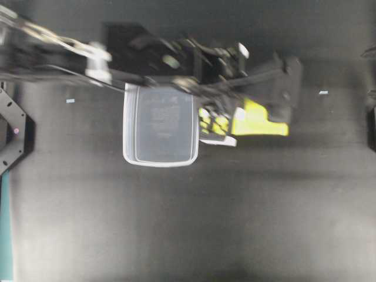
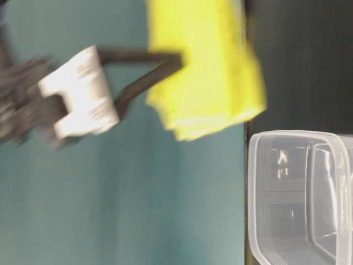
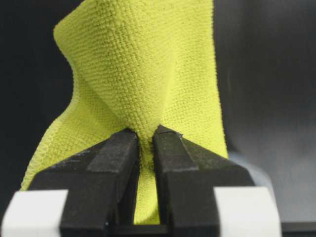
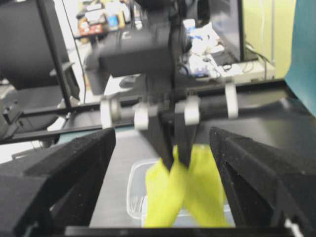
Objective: Place the yellow towel into the container with the left arm.
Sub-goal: 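Lift the towel and swing it left over the clear container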
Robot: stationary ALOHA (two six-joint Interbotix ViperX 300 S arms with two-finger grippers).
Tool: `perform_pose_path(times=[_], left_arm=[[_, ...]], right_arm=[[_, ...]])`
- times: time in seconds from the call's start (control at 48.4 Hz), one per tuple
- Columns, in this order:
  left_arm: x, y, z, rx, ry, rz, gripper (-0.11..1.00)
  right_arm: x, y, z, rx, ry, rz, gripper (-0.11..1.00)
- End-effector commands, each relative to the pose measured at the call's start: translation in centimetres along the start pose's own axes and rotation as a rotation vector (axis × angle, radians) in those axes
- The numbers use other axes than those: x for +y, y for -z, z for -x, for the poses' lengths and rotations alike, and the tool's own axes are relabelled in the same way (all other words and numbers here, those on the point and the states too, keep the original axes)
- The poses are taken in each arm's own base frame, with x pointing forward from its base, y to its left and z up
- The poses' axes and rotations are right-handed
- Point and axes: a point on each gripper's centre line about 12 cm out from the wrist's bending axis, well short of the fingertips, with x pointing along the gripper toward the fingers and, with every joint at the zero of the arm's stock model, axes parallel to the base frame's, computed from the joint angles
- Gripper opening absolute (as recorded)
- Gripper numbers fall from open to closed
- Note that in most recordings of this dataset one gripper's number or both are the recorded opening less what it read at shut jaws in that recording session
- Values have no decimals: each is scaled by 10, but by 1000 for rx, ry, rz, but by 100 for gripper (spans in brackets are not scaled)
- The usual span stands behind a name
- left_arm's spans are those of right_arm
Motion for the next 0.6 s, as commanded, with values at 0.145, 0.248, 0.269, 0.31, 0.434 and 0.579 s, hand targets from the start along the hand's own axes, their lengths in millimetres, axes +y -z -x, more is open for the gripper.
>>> perform_pose_path(times=[0.145, 0.248, 0.269, 0.31, 0.434, 0.579], left_arm=[[-3, 56, 38, 106, 9, 27, 7], [-8, 79, 35, 115, 12, 28, 7], [-9, 84, 34, 113, 13, 26, 7], [-10, 92, 32, 103, 10, 26, 7], [-9, 111, 22, 53, -4, 29, 7], [-9, 129, 3, 54, -7, 31, 7]], right_arm=[[1, -6, -1, -18, -3, -3, 75], [1, -7, -1, -29, -6, -5, 75], [1, -7, -1, -32, -5, -5, 75], [1, -8, -1, -36, -5, -5, 75], [1, -9, -1, -50, -6, -5, 75], [1, -8, -1, -58, -7, -5, 75]])
